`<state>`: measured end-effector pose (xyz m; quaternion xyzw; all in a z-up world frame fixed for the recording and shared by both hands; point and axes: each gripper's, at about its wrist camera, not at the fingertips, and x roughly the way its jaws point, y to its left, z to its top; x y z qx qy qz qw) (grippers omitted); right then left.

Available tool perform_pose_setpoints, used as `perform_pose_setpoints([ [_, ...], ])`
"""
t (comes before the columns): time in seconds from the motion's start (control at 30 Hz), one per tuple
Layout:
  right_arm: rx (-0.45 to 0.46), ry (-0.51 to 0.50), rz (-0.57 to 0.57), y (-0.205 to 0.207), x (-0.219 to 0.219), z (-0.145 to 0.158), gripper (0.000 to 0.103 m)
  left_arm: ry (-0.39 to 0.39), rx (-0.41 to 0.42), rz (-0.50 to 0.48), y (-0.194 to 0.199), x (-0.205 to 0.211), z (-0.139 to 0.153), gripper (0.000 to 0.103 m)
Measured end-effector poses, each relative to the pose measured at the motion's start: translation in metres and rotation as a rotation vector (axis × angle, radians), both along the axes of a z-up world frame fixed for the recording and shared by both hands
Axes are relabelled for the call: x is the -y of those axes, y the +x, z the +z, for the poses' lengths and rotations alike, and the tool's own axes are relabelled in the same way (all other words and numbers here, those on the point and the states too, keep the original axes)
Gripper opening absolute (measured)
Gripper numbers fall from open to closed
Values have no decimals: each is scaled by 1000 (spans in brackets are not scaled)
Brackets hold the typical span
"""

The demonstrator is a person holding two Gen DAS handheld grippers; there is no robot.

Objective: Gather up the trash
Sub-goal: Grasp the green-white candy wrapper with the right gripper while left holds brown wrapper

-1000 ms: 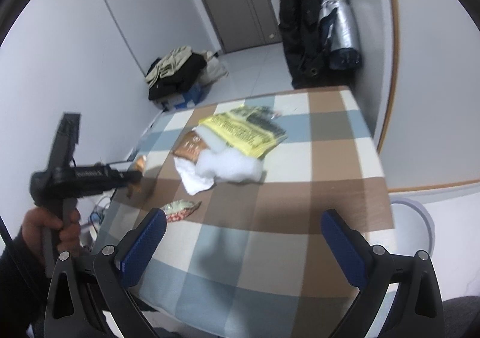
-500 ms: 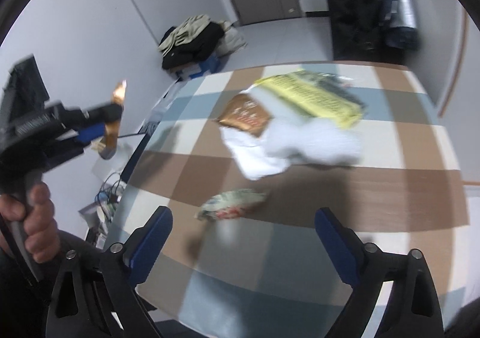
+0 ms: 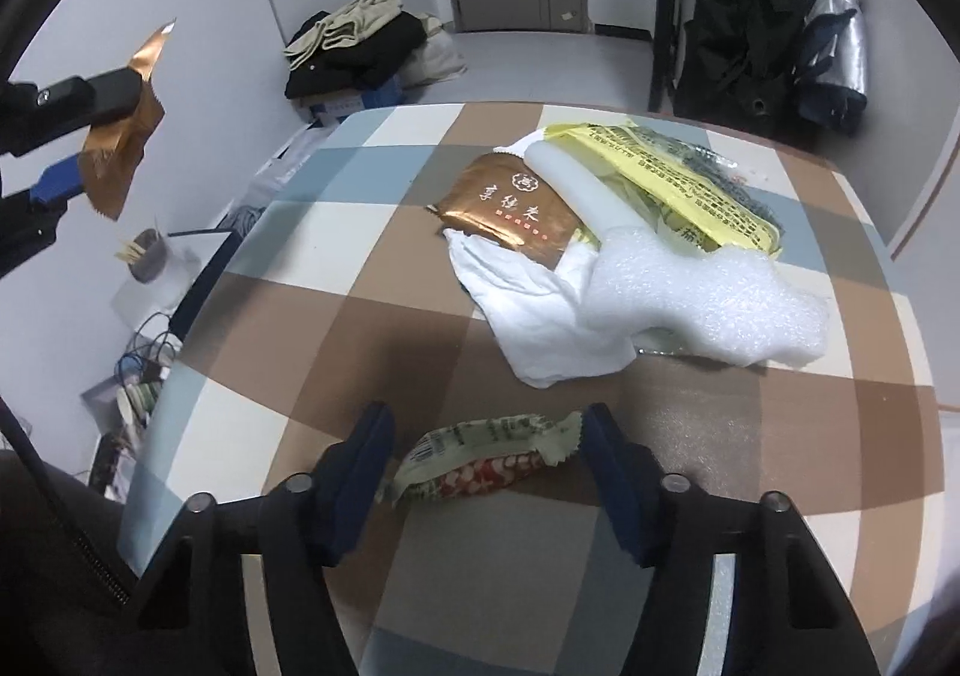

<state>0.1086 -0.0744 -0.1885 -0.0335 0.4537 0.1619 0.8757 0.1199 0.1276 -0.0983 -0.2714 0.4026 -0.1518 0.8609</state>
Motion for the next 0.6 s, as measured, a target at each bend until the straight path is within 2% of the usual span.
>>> perform_pose_setpoints([
  [0.17,17,2,12,-4,4,4,44,9,-4,-4,0,2,-1,32],
  [0.27,-1,25,20,-2,9,7,17,21,-11,-6,1,4,-1,32],
  [0.6,-35,128,0,-6,33,4,14,68,-31,-8,1,15,-6,32],
])
